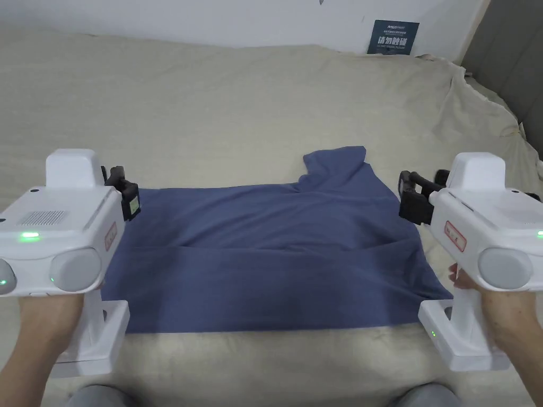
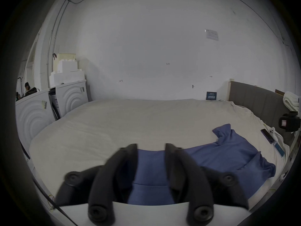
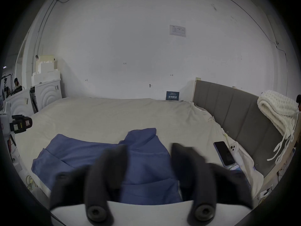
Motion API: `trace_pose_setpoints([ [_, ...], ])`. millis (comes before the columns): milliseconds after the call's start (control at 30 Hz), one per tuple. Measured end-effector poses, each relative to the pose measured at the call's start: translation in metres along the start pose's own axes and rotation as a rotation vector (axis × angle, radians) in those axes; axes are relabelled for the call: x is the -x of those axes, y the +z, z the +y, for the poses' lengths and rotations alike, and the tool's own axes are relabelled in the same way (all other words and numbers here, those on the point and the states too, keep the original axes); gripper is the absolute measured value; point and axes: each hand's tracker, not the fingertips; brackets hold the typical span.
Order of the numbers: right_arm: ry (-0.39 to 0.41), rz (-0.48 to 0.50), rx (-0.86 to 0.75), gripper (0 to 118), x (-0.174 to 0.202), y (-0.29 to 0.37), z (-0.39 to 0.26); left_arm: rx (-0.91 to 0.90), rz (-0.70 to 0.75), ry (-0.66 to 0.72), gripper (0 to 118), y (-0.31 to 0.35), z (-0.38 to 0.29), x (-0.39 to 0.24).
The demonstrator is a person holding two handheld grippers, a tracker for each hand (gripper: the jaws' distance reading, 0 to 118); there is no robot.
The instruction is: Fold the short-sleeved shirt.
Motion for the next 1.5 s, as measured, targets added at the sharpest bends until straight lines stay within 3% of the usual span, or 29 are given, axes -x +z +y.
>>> trace_pose_setpoints([
  [33,0.002,0.003,-0.002,5,0.002,-0.001,-0.002,-0.001,0.001,0.0,6,-0.001,-0.001,-0.001],
  [100,-0.01,0.009,-0.014,0,0.003,-0.003,-0.003,-0.002,-0.007,0.002,0,-0.005,-0.003,0.0],
  [467,-0.038,0.058,0.078,0,-0.002,-0.058,0.028,0.018,-0.042,0.005,0,-0.019,0.005,0.001],
  [667,-0.089,0.064,0.329,3,-0.019,-0.153,0.051,0.019,-0.041,0.01,0,-0.033,0.014,-0.005],
  [700,-0.099,0.064,0.36,13,-0.018,-0.163,0.053,0.02,-0.04,0.015,0,-0.038,0.014,-0.004],
  [767,-0.074,0.052,0.46,72,-0.023,-0.198,0.055,0.026,-0.039,0.026,0,-0.046,0.016,-0.007],
  [800,-0.067,0.035,0.507,94,-0.026,-0.215,0.052,0.028,-0.038,0.028,0,-0.05,0.016,-0.008],
  [833,-0.058,0.014,0.547,106,-0.026,-0.227,0.05,0.035,-0.035,0.03,0,-0.056,0.015,-0.009],
  [1033,-0.07,-0.082,0.723,107,-0.038,-0.302,0.024,0.088,-0.037,0.022,0,-0.089,0.008,-0.016],
  [1167,-0.074,-0.096,0.745,106,-0.041,-0.336,0.013,0.109,-0.027,0.014,0,-0.107,0.001,-0.017],
  [1400,-0.071,-0.12,0.799,77,-0.046,-0.366,-0.005,0.141,-0.011,0.048,0,-0.125,-0.004,-0.016],
  [1467,-0.155,-0.116,0.813,74,-0.049,-0.367,-0.008,0.159,-0.011,0.032,0,-0.128,-0.006,-0.015],
  [1500,-0.152,-0.113,0.809,74,-0.05,-0.366,-0.007,0.163,-0.015,0.032,0,-0.129,-0.007,-0.015],
])
